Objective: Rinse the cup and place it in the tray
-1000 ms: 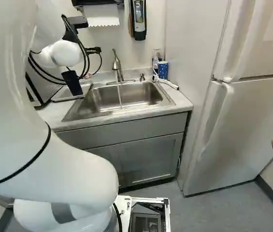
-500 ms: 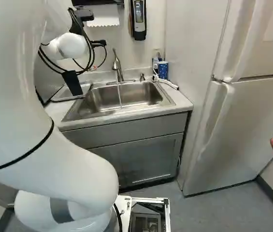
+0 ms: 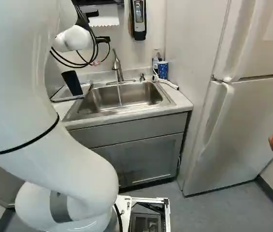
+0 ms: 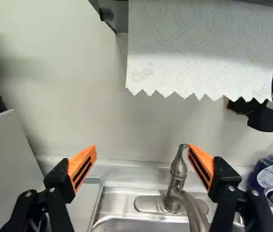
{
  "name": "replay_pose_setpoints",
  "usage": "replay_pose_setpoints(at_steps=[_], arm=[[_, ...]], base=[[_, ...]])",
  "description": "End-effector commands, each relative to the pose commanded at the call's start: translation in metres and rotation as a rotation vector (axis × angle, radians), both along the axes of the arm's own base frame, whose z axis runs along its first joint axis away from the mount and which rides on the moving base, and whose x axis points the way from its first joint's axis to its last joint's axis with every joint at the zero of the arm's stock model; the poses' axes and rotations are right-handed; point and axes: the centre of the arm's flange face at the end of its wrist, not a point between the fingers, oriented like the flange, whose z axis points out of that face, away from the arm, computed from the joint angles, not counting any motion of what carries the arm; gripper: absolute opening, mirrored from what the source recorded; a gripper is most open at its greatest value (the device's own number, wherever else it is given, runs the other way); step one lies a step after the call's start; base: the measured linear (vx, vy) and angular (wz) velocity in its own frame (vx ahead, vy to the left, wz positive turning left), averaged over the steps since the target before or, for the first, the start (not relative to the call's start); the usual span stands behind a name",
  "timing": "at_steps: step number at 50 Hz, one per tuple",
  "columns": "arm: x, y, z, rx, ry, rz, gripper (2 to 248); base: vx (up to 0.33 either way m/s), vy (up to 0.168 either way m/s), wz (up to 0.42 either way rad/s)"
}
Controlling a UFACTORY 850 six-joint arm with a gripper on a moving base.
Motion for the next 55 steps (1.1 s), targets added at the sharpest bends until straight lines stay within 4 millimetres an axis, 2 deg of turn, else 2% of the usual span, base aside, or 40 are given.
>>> replay_pose_setpoints(at_steps=[55], arm=[[0.095,-0.007,-0.008,-0.007,0.024,-0.046,247]], base=[[0.000,0.000,0.000]])
